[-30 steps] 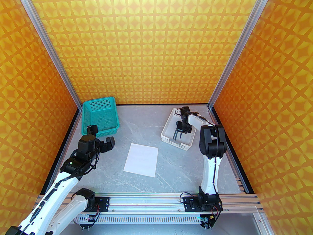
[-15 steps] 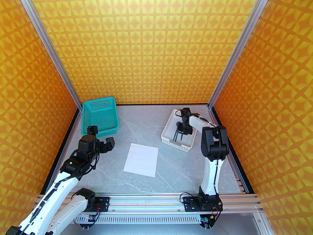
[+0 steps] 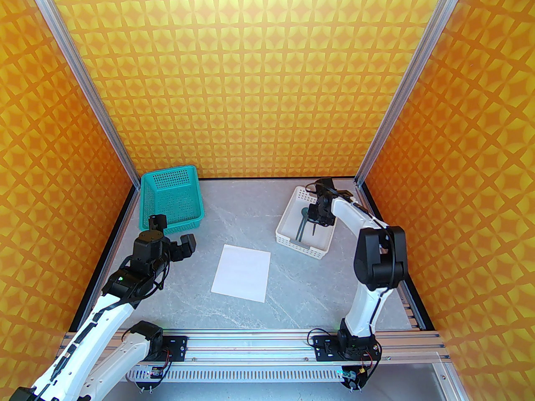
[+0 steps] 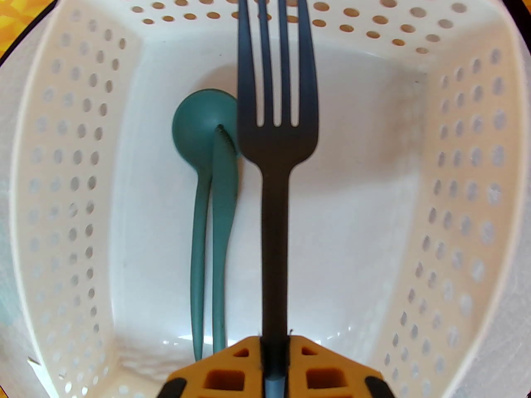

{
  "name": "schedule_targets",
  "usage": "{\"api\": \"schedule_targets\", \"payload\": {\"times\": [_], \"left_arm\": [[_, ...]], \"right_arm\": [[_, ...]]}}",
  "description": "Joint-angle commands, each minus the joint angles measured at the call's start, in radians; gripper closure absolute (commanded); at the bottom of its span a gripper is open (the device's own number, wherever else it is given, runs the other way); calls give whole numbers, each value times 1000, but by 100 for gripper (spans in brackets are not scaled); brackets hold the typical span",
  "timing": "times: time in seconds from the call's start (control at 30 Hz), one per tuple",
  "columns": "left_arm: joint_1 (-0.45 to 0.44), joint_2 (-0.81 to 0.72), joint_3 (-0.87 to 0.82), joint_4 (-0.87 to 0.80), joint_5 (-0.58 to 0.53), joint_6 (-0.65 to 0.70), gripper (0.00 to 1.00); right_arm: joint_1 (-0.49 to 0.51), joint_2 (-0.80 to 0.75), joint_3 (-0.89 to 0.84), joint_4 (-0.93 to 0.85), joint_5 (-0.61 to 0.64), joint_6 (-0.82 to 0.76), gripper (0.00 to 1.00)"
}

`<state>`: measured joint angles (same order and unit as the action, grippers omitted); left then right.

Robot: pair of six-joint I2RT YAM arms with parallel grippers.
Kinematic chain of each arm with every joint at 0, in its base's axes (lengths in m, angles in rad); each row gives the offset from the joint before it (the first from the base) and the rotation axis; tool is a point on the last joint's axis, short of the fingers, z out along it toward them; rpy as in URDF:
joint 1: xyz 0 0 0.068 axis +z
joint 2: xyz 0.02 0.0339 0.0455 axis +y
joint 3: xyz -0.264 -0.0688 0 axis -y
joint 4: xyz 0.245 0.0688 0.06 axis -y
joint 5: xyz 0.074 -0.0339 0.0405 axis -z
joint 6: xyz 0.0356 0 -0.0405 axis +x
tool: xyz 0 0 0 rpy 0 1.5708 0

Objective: Place the utensils on the paper napkin and roll it up

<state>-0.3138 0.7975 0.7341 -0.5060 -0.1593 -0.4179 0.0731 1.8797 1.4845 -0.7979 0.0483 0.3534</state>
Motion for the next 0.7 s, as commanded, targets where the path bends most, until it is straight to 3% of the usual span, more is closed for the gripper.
{"api": "schedule_targets", "payload": {"times": [0.0, 0.3, 0.67], "left_arm": [[7, -10, 21, -8, -17, -19, 1], [6, 6, -9, 14, 20, -92, 1], [4, 39, -39, 17, 109, -155, 1]], "right_arm": [[21, -67, -25, -35, -18, -17, 88], [136, -241, -109, -62, -34, 13, 87], [373, -421, -260, -43, -97, 125, 87]]}}
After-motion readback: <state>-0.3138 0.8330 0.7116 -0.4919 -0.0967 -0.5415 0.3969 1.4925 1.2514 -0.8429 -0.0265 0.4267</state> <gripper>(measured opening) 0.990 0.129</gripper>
